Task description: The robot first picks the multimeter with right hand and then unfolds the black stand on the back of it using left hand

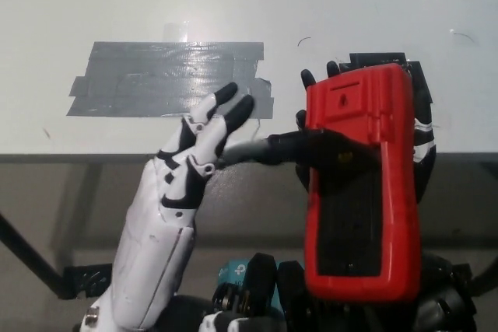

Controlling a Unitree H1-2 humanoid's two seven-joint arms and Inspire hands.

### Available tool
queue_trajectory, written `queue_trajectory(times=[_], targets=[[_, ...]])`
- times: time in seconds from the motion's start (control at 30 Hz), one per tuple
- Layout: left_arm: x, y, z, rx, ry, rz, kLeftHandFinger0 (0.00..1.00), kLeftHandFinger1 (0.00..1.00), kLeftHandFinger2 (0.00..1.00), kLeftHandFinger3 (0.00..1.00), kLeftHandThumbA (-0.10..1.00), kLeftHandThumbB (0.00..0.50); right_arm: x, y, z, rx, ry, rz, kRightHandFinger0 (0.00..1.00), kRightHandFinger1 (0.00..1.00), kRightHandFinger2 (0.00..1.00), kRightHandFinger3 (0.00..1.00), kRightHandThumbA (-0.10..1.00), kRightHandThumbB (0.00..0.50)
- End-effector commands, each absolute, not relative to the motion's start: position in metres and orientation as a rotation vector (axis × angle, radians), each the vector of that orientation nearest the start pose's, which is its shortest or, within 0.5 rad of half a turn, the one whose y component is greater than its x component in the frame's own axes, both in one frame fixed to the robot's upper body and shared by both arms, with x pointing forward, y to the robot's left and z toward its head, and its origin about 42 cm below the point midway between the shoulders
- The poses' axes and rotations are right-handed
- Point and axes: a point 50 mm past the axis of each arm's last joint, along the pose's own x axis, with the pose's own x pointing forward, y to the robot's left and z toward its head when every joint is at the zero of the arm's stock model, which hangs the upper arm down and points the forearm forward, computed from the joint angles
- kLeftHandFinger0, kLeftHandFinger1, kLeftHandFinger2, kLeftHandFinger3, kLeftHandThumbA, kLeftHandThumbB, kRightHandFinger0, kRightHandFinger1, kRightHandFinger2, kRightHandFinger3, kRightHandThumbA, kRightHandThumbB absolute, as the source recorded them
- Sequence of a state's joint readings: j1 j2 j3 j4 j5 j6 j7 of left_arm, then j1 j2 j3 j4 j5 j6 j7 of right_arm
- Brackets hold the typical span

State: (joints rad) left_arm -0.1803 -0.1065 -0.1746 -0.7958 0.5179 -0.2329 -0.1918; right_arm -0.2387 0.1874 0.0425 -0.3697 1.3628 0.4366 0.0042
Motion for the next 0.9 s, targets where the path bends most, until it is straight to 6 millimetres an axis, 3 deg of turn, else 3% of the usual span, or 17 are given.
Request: queue_trajectory(times=[0.0, 0.07, 0.13, 0.2, 0.23, 0.3, 0.33, 0.37, 0.4, 0.47, 0.5, 0.53, 0.57, 0.6, 0.67, 0.7, 0.87], targets=[[0.203, 0.142, 0.362, 0.369, -1.349, -0.041, 1.00, 0.72, 0.82, 1.00, 0.91, 0.256, 0.303, -0.096, 0.297, 1.414, -0.234, 0.909, 0.00, 0.00, 0.32, 0.12, -0.10, 0.186], [0.197, 0.144, 0.367, 0.361, -1.383, -0.007, 1.00, 0.84, 0.89, 1.00, 0.95, 0.243, 0.305, -0.097, 0.296, 1.405, -0.238, 0.910, 0.00, 0.00, 0.31, 0.10, -0.10, 0.183], [0.197, 0.149, 0.370, 0.383, -1.450, 0.055, 1.00, 0.88, 0.96, 1.00, 1.00, 0.255, 0.307, -0.097, 0.296, 1.404, -0.238, 0.908, 0.00, 0.00, 0.32, 0.10, -0.10, 0.184], [0.197, 0.151, 0.370, 0.361, -1.499, 0.066, 1.00, 0.94, 1.00, 1.00, 1.00, 0.312, 0.307, -0.097, 0.296, 1.406, -0.234, 0.905, 0.00, 0.00, 0.32, 0.11, -0.10, 0.187], [0.196, 0.152, 0.371, 0.333, -1.502, 0.065, 1.00, 0.96, 1.00, 1.00, 1.00, 0.350, 0.307, -0.097, 0.296, 1.403, -0.233, 0.905, 0.00, 0.00, 0.32, 0.10, -0.10, 0.185], [0.197, 0.153, 0.375, 0.357, -1.557, 0.114, 1.00, 0.92, 1.00, 1.00, 1.00, 0.328, 0.307, -0.098, 0.296, 1.397, -0.236, 0.904, 0.00, 0.00, 0.32, 0.10, -0.10, 0.183], [0.198, 0.154, 0.376, 0.374, -1.563, 0.127, 1.00, 0.88, 1.00, 1.00, 1.00, 0.360, 0.307, -0.098, 0.296, 1.398, -0.236, 0.901, 0.00, 0.00, 0.32, 0.10, -0.10, 0.184], [0.196, 0.154, 0.372, 0.256, -1.522, 0.130, 0.90, 0.78, 0.92, 1.00, 0.76, 0.350, 0.307, -0.097, 0.296, 1.402, -0.233, 0.898, 0.00, 0.00, 0.31, 0.09, -0.10, 0.187], [0.195, 0.151, 0.371, 0.221, -1.539, 0.130, 0.86, 0.78, 0.92, 1.00, 0.66, 0.266, 0.308, -0.097, 0.297, 1.399, -0.235, 0.902, 0.00, 0.00, 0.31, 0.08, -0.10, 0.182], [0.196, 0.142, 0.370, 0.131, -1.527, 0.143, 1.00, 0.89, 0.97, 1.00, 0.77, 0.265, 0.308, -0.097, 0.297, 1.395, -0.238, 0.903, 0.00, 0.00, 0.29, 0.07, -0.10, 0.181], [0.203, 0.136, 0.370, 0.153, -1.518, 0.154, 1.00, 0.96, 1.00, 1.00, 0.87, 0.283, 0.308, -0.097, 0.297, 1.396, -0.240, 0.903, 0.00, 0.00, 0.29, 0.07, -0.10, 0.180], [0.207, 0.133, 0.369, 0.188, -1.502, 0.127, 1.00, 1.00, 1.00, 1.00, 0.88, 0.304, 0.308, -0.097, 0.297, 1.400, -0.241, 0.904, 0.00, 0.00, 0.29, 0.07, -0.10, 0.180], [0.210, 0.132, 0.368, 0.268, -1.446, 0.077, 1.00, 1.00, 1.00, 1.00, 0.94, 0.311, 0.307, -0.096, 0.297, 1.404, -0.242, 0.906, 0.00, 0.00, 0.29, 0.06, -0.10, 0.177], [0.211, 0.132, 0.367, 0.303, -1.419, 0.039, 1.00, 1.00, 1.00, 1.00, 0.95, 0.286, 0.307, -0.095, 0.297, 1.405, -0.243, 0.907, 0.00, 0.00, 0.30, 0.06, -0.10, 0.177], [0.214, 0.132, 0.368, 0.296, -1.409, -0.065, 1.00, 1.00, 1.00, 1.00, 0.88, 0.283, 0.306, -0.094, 0.298, 1.408, -0.238, 0.908, 0.00, 0.00, 0.30, 0.06, -0.10, 0.182], [0.214, 0.131, 0.367, 0.312, -1.372, -0.075, 1.00, 1.00, 1.00, 1.00, 0.93, 0.349, 0.306, -0.093, 0.298, 1.407, -0.237, 0.905, 0.00, 0.00, 0.29, 0.06, -0.10, 0.186], [0.216, 0.134, 0.357, 0.387, -1.271, -0.141, 1.00, 1.00, 1.00, 1.00, 1.00, 0.312, 0.305, -0.094, 0.299, 1.400, -0.243, 0.898, 0.00, 0.00, 0.21, 0.02, -0.10, 0.199]])
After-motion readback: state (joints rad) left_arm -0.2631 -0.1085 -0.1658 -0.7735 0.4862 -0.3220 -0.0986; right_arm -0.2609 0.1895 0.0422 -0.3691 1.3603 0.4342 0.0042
